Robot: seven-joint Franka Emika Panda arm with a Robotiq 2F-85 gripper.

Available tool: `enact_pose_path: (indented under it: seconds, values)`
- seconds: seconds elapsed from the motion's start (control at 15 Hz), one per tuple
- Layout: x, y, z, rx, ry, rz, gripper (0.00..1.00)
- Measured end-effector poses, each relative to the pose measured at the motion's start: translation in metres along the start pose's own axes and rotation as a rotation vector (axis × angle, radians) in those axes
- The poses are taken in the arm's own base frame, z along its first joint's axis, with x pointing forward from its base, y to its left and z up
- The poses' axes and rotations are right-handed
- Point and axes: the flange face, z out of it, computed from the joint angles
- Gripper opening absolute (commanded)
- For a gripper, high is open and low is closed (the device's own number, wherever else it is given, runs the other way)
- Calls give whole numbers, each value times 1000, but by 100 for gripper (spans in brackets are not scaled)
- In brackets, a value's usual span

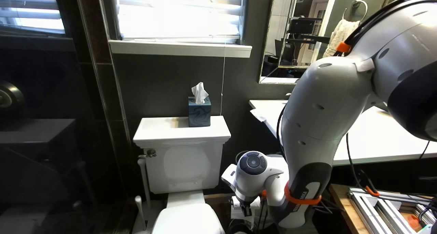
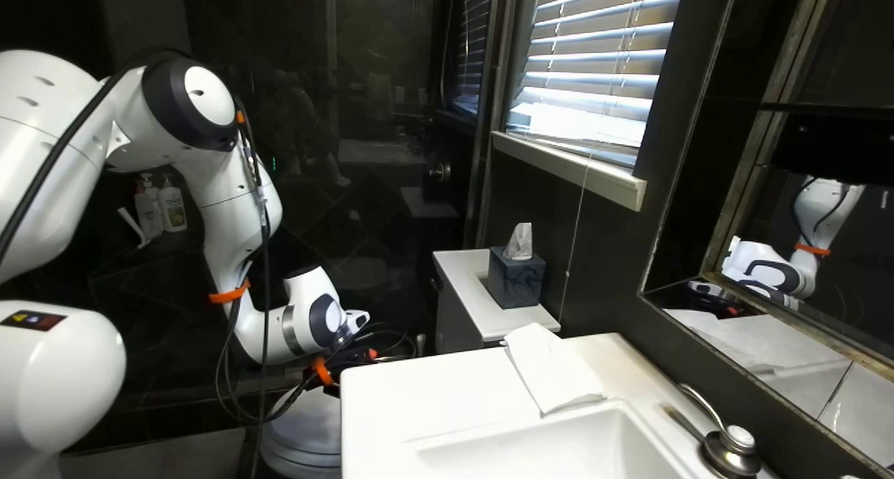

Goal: Put the tissue roll on the tissue holder

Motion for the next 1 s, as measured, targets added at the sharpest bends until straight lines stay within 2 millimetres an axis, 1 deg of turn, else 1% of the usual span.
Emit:
enact_pose_path:
  seconds: [0.33, 0.53, 0.73, 1.0]
  values:
    - [-6, 11, 1, -15, -29, 75, 0]
    - [-6, 15, 2, -19, -56, 90, 0]
    - [0, 16, 2, -20, -72, 86, 0]
    - [14, 14, 0, -17, -84, 67, 0]
